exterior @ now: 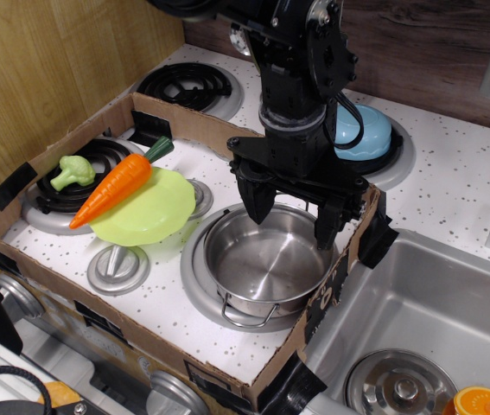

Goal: Take carrot off plate

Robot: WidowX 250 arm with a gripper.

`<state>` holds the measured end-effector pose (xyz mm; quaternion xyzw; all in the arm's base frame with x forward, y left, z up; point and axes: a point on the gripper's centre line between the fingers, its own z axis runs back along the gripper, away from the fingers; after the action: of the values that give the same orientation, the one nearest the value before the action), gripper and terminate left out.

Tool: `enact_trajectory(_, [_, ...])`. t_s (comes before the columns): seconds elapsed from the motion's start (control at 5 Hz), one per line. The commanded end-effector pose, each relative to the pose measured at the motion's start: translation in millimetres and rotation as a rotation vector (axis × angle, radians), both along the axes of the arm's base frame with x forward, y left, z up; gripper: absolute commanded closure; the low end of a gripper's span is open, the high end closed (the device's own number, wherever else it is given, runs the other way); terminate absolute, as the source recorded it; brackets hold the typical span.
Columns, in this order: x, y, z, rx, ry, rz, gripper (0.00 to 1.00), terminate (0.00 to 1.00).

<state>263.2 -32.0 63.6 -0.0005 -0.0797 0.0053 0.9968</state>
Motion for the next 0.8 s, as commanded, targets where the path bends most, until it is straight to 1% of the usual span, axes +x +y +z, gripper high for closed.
enact_trajectory(0.0, [0,0,0,0.0,0.0,0.0,0.0,0.0])
enact_trajectory(0.2, [-7,25,18,0.022,0.067,0.037,0.0,0.0])
enact_trajectory(0.4, [-8,44,27,0.052,0.057,0.013,0.0,0.0])
enact_trajectory(0.6, [-13,72,41,0.04,0.053,0.085,0.0,0.0])
